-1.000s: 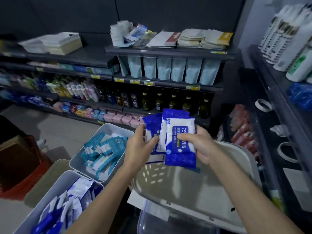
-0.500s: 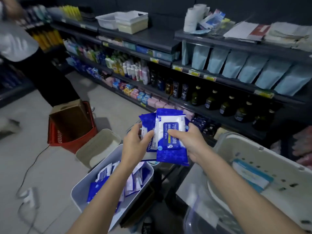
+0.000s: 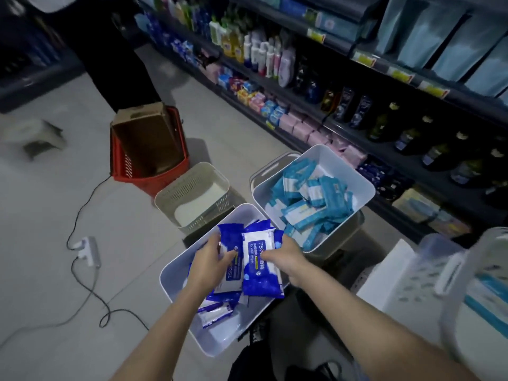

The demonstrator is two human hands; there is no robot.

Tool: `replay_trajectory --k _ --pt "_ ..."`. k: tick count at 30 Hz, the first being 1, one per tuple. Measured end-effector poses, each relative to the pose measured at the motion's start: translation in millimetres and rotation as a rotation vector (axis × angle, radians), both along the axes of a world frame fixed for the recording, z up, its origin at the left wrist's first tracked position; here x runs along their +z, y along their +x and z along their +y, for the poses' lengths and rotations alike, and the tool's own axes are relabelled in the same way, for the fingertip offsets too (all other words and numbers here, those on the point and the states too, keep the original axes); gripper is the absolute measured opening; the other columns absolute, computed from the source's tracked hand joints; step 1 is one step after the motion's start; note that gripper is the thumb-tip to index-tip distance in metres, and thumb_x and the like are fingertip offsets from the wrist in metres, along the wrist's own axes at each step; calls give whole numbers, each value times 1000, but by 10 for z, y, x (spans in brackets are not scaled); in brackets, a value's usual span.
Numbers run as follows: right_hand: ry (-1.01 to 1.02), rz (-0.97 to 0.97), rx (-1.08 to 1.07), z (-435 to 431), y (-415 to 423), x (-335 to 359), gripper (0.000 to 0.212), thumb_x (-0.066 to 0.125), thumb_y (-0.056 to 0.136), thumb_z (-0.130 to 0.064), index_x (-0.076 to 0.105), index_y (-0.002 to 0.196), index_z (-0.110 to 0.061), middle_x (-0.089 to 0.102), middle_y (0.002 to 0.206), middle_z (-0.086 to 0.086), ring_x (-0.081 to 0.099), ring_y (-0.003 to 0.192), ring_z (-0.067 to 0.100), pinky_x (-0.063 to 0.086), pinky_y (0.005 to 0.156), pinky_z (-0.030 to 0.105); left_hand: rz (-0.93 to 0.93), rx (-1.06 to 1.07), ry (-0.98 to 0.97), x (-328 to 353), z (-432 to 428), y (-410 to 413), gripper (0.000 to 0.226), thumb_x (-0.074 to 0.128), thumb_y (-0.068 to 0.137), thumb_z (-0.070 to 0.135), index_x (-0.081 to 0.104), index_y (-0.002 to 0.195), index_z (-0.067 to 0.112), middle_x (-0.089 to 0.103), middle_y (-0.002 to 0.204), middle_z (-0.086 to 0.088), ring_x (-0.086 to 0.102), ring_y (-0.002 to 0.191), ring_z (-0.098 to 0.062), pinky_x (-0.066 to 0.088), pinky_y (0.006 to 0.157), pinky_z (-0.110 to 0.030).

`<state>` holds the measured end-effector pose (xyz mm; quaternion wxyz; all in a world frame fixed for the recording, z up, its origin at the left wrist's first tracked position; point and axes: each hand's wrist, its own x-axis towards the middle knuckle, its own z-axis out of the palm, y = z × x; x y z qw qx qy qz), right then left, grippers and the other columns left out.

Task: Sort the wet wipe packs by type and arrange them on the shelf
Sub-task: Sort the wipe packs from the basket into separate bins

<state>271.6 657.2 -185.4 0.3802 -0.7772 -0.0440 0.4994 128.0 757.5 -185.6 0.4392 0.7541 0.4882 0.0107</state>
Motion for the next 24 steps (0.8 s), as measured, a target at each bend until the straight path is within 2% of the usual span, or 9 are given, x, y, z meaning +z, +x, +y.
replay_trajectory --k 2,4,6,8,11,13,14,20,24 --pt "-45 -46 18 31 -40 -57 42 73 73 -6 61 113 -14 70 109 4 68 93 21 57 70 28 45 -44 -3 -138 62 -13 31 63 88 24 45 113 29 68 108 1 66 92 -14 57 77 -43" --pt "-112 -149 45 53 -36 -102 38 71 79 -8 58 115 -10 67 110 0 65 97 20 45 60 19 95 -80 29 -239 106 -3 40 66 85 27 44 119 25 62 120 1 61 105 -17 55 84 -43" --pt "-169 -242 81 73 -16 -109 42 72 82 -15 52 118 -10 64 114 1 62 105 21 39 70 19 152 -124 53 -324 146 8 51 68 84 29 41 127 21 56 128 -2 56 114 -19 53 90 -43" --pt "-193 -302 163 89 19 -142 47 72 83 -19 49 122 -11 62 124 4 61 110 21 40 78 21 194 -160 60 -383 171 14 56 68 84 30 40 132 19 52 133 -5 53 118 -20 52 93 -41" --pt "-230 -399 417 93 45 -164 59 69 87 -23 39 135 -10 53 136 8 52 123 22 41 93 25 248 -211 85 -427 178 21 55 66 86 31 41 133 16 48 137 -7 48 123 -21 50 96 -41" --pt "-307 -516 549 80 30 -186 64 64 90 -30 33 141 -8 45 139 12 47 127 26 40 100 31 273 -228 110 -450 165 22 56 65 88 33 41 135 16 44 140 -7 46 126 -22 50 97 -40" --pt "-331 -567 577 82 18 -211 60 62 91 -32 36 139 -7 45 137 14 47 125 27 40 100 32 280 -228 122 -457 157 22 55 64 88 33 41 135 16 43 141 -7 45 127 -22 50 97 -39" --pt "-250 -568 678 153 35 -236 34 55 95 -29 48 123 -11 54 128 10 48 120 31 40 98 37 239 -175 233 -404 144 27 48 63 89 32 47 130 15 40 139 -9 42 126 -22 50 95 -37" --pt "-166 -589 527 53 175 31 28 53 94 -19 54 121 -11 54 126 11 50 117 29 43 97 36 154 -265 333 -236 123 163 43 62 89 27 54 127 9 47 132 -11 42 124 -27 45 97 -37"
